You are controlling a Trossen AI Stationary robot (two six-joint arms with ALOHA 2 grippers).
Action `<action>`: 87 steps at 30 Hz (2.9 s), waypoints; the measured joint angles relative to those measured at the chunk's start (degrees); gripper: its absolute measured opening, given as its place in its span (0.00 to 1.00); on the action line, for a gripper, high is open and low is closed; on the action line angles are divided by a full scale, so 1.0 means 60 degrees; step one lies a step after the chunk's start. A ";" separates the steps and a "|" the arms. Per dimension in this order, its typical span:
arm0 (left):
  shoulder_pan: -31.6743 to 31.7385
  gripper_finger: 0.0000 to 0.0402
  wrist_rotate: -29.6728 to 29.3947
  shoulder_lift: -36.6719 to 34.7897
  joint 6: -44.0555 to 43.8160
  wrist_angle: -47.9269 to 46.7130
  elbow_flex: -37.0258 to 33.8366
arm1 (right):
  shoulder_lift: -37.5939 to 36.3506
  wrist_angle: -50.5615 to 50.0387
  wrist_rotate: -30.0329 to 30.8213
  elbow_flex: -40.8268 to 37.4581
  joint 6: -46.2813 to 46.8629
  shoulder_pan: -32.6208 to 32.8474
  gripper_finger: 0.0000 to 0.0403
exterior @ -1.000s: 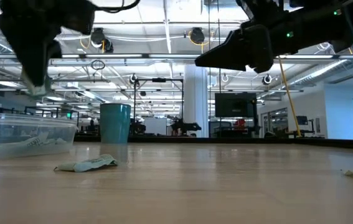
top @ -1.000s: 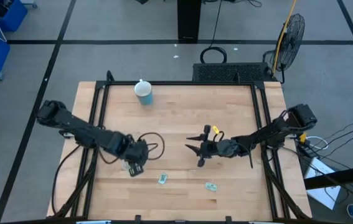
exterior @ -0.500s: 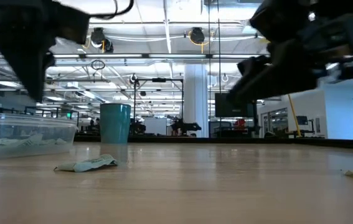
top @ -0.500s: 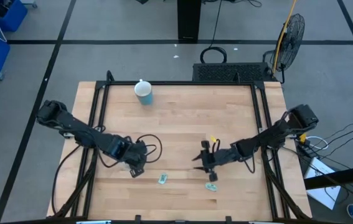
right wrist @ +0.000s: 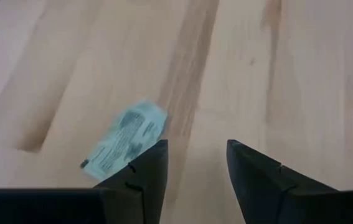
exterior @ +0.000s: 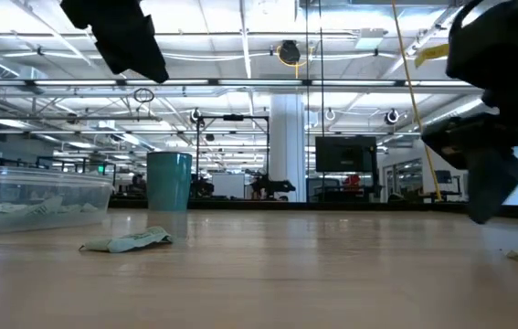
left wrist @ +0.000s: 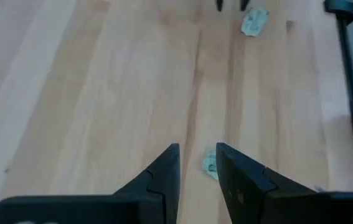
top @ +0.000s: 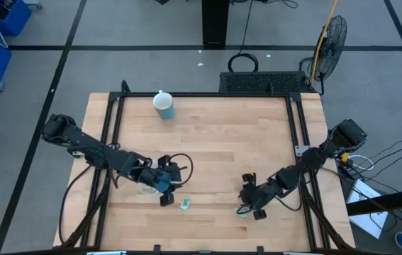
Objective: Pick and place Stevia / Truvia into bins
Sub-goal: Put the stevia packet into the transparent container
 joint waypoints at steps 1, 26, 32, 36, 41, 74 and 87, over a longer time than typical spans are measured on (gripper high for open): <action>0.0031 0.27 -0.0033 0.0000 0.0051 -0.0019 0.0000 | 0.0000 0.0014 -0.0021 -0.0044 0.0210 0.0061 0.38; 0.0805 0.26 -0.0086 0.0007 0.1681 -0.0142 -0.0004 | 0.1126 0.1859 -0.0187 -0.0236 -0.0891 0.0334 0.16; 0.1029 0.26 -0.0332 0.0011 0.1530 -0.0085 -0.0007 | 0.0460 0.1732 0.0660 -0.0267 -0.1823 -0.0263 0.02; 0.1192 0.26 -0.1188 0.0011 0.1436 -0.0003 -0.0010 | 0.0056 0.2177 0.2238 -0.0264 -0.3436 -0.0780 0.03; 0.1545 0.26 -0.1867 0.0068 0.0957 0.0551 -0.0011 | 0.0045 0.4530 0.3482 -0.0260 -0.5087 -0.1831 0.01; 0.2653 0.53 -0.0933 0.2076 0.2810 0.5202 -0.0015 | 0.0098 0.6593 0.1016 -0.0246 -0.7148 -0.4223 0.03; 0.2651 0.03 -0.0324 0.2076 0.2942 0.4981 -0.0015 | 0.0091 0.6486 0.1042 -0.0246 -0.7193 -0.4205 0.15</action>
